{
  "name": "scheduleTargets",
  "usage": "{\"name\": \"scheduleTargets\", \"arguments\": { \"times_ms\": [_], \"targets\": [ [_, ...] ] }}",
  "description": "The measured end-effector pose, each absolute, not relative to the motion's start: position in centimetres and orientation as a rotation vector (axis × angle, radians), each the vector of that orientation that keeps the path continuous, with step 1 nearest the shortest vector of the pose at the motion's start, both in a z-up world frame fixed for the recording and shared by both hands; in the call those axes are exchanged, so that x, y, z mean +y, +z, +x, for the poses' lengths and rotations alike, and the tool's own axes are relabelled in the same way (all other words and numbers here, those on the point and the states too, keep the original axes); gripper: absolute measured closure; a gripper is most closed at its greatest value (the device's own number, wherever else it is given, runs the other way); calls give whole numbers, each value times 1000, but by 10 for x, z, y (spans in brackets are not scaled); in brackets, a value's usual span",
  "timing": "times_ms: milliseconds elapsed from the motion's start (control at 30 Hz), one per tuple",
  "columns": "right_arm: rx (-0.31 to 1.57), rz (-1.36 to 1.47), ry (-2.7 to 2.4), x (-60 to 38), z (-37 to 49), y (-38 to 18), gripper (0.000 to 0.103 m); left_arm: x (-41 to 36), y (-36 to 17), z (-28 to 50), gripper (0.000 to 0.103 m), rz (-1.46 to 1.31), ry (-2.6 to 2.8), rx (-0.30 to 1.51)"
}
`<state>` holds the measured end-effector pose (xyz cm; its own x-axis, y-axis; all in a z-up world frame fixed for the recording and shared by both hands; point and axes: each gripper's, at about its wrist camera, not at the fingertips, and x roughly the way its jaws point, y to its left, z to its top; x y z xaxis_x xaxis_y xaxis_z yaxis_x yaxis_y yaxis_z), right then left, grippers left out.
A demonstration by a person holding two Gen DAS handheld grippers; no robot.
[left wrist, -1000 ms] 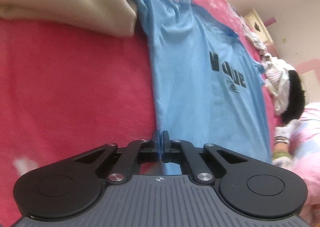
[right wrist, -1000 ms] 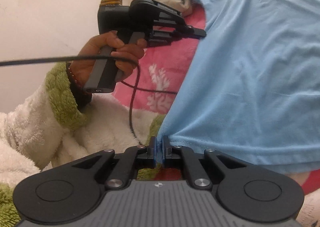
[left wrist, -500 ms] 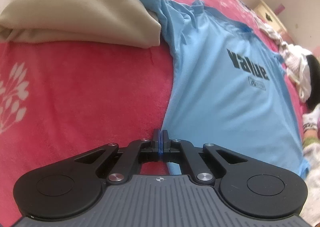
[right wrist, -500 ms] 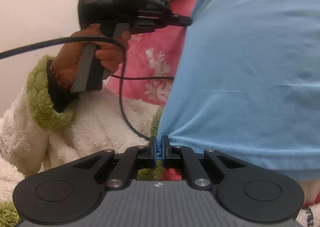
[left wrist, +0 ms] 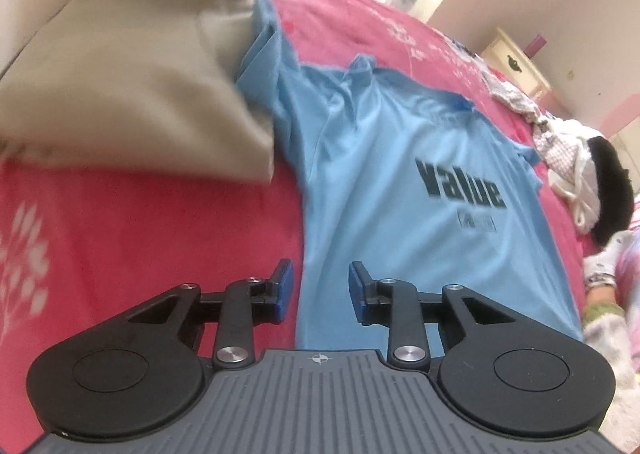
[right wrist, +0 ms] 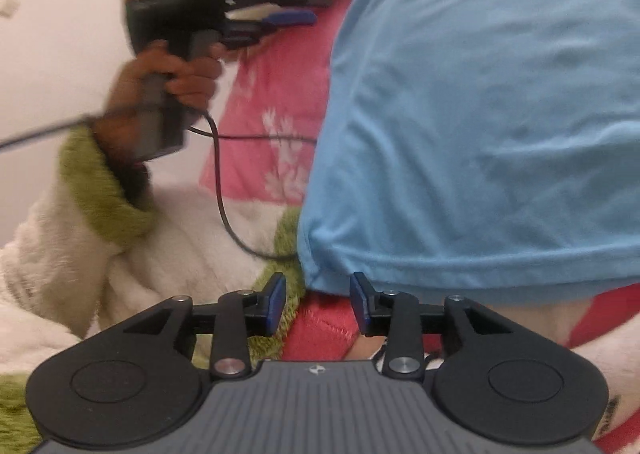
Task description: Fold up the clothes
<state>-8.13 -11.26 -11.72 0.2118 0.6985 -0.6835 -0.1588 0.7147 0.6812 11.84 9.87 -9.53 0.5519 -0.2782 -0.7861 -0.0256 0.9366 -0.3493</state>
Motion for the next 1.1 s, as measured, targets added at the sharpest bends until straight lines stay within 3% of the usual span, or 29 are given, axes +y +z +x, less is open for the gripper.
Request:
{"name": "scheduleTargets", "arguments": {
  "times_ms": [167, 233, 433, 600, 800, 1100],
  "targets": [
    [1116, 517, 579, -133, -84, -99, 65, 76, -111, 152, 79, -172, -24, 944],
    [1101, 509, 568, -139, -79, -96, 67, 74, -124, 159, 91, -101, 48, 951],
    [1079, 481, 481, -164, -73, -92, 74, 76, -131, 153, 97, 54, 201, 868],
    [1042, 433, 366, -193, -63, -88, 74, 88, -115, 133, 96, 47, 169, 875],
    [998, 307, 106, -247, -56, -62, 74, 71, -78, 100, 84, 47, 104, 777],
    [1076, 124, -65, -323, -21, -47, 74, -38, -74, 77, 78, 81, -516, 842]
  ]
}}
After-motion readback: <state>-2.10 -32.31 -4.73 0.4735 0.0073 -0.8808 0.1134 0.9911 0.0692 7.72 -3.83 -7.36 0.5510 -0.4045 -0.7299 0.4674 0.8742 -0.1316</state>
